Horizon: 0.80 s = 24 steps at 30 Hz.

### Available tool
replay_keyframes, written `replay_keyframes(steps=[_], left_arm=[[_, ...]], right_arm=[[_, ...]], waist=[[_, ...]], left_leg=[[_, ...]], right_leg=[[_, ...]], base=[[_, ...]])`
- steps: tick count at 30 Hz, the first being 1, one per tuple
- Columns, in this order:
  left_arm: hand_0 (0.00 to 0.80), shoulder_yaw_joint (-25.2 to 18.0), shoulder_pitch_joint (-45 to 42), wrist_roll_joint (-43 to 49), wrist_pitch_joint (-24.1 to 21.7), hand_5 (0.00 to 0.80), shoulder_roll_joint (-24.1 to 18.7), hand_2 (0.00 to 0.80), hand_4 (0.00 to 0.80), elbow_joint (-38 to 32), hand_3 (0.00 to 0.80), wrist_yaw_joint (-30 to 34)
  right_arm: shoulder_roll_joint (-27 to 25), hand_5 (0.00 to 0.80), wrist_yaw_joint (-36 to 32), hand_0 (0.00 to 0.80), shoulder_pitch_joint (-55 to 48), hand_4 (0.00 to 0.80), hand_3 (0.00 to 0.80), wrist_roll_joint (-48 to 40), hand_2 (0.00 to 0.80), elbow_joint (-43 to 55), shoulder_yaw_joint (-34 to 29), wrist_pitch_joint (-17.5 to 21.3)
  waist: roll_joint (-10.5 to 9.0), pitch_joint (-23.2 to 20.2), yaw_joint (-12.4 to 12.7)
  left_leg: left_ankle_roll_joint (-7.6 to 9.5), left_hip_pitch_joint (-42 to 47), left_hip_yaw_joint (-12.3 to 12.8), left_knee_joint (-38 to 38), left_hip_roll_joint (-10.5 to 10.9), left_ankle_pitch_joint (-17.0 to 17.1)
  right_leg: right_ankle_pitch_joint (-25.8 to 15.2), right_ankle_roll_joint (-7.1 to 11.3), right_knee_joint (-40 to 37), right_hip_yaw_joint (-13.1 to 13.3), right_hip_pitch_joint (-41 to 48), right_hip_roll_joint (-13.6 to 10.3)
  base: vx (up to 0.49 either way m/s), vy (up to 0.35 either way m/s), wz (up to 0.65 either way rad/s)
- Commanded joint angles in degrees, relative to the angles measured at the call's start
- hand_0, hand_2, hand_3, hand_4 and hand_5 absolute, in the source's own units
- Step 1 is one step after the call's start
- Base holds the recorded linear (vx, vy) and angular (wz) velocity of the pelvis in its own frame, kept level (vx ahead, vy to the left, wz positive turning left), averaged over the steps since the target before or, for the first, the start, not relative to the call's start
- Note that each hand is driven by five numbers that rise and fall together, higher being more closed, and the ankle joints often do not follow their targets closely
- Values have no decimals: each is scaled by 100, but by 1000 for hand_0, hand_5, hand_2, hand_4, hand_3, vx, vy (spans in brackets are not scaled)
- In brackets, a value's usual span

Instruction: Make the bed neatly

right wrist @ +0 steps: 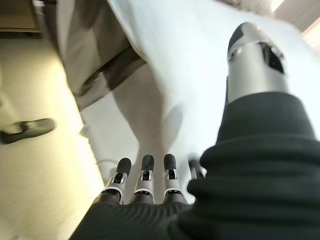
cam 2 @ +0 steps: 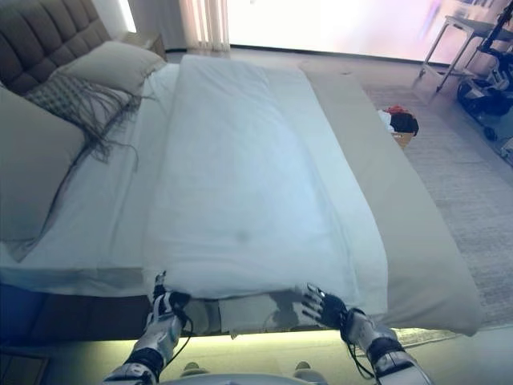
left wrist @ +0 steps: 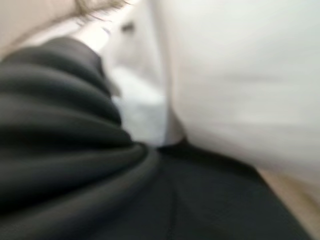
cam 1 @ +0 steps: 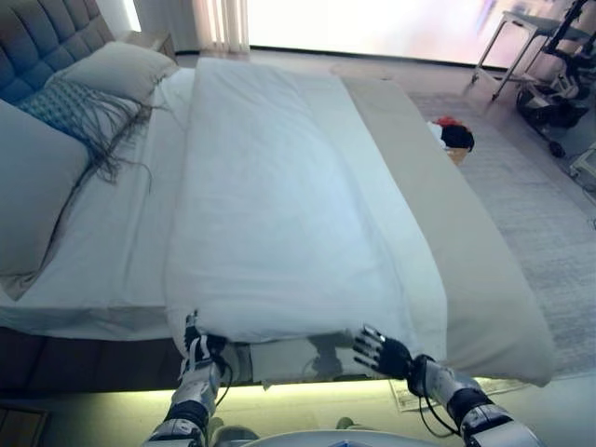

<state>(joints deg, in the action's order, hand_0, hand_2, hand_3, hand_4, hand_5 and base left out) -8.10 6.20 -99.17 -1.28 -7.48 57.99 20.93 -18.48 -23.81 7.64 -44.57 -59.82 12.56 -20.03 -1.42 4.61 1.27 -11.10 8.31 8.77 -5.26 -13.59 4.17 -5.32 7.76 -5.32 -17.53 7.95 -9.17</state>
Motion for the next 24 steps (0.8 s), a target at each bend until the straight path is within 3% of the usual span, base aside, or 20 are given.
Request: replay_keyframes(steps=[1, 8, 12, 18, 24], left_arm=[[800, -404, 321, 252, -29, 800, -436, 800, 800, 256, 800, 723], [800, -881, 178, 505, 22, 800, -977, 800, 800, 339, 800, 1040], [800, -1264, 72, 706, 29, 800, -1498, 800, 800, 244, 800, 1001], [800, -2158, -69, 452, -110, 800, -2481, 800, 800, 461, 800, 229], [800, -2740, -358, 707, -49, 800, -3005, 800, 800, 549, 800, -707]], right_arm=[[-3, 0, -493, 0, 202, 0, 0, 394, 0, -519, -285, 176], [-46, 0, -616, 0, 18, 0, 0, 567, 0, -773, -352, 195], [-149, 0, -610, 0, -36, 0, 0, 493, 0, -814, -455, 238], [-224, 0, -576, 0, 8, 0, 0, 288, 0, -886, -487, 414], [-313, 0, -424, 0, 64, 0, 0, -27, 0, -749, -455, 339]], waist=[[-73, -31, 392], [54, -120, 394], [152, -164, 439], [262, -211, 566], [278, -254, 691]], left_leg=[[233, -59, -213, 26, 231, -285], [312, -68, -272, 26, 354, -313], [355, -78, -311, 26, 424, -322], [403, -130, -384, 26, 536, -342], [438, -179, -391, 26, 654, -393]], right_leg=[[462, 136, 98, -204, 384, -267], [497, 139, 155, -185, 382, -315], [495, 159, 168, -204, 379, -348], [454, 206, 97, -281, 392, -410], [386, 282, 32, -368, 299, -493]], base=[[-26, 93, 3], [-31, 89, 1], [-45, 99, 1], [-48, 101, 0], [-59, 123, 6]])
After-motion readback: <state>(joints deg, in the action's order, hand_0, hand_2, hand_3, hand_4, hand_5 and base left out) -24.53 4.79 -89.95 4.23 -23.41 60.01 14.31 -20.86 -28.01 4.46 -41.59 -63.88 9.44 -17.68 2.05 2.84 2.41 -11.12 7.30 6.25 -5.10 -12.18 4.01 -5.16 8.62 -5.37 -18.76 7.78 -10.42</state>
